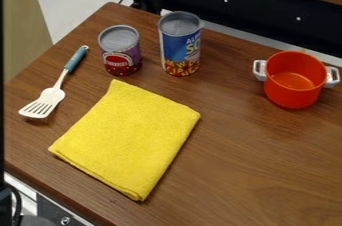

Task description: Put the can in the right side of the yellow towel

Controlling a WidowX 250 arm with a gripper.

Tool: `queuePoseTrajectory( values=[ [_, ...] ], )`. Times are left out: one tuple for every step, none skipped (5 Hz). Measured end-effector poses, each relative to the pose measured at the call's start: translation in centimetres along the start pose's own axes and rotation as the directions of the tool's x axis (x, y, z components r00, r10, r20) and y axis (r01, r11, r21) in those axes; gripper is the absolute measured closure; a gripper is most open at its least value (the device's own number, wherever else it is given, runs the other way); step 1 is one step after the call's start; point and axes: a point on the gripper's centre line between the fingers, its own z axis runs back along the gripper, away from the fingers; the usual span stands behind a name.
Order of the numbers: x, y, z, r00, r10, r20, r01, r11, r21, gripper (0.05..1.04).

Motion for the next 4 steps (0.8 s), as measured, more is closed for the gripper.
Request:
queuePoseTrajectory(
  values=[
    [-0.1,0.1,-0.3,1.000,0.004,0.000,-0.004,1.000,0.002,0.085],
    [-0.7,0.7,-0.9,1.000,-0.012,0.005,0.012,0.999,0.032,0.085],
    [-2.1,1.4,-1.6,0.998,-0.047,-0.032,0.049,0.996,0.071,0.085],
    [-3.6,1.6,-1.9,0.996,-0.050,-0.075,0.057,0.994,0.095,0.085]
  ],
)
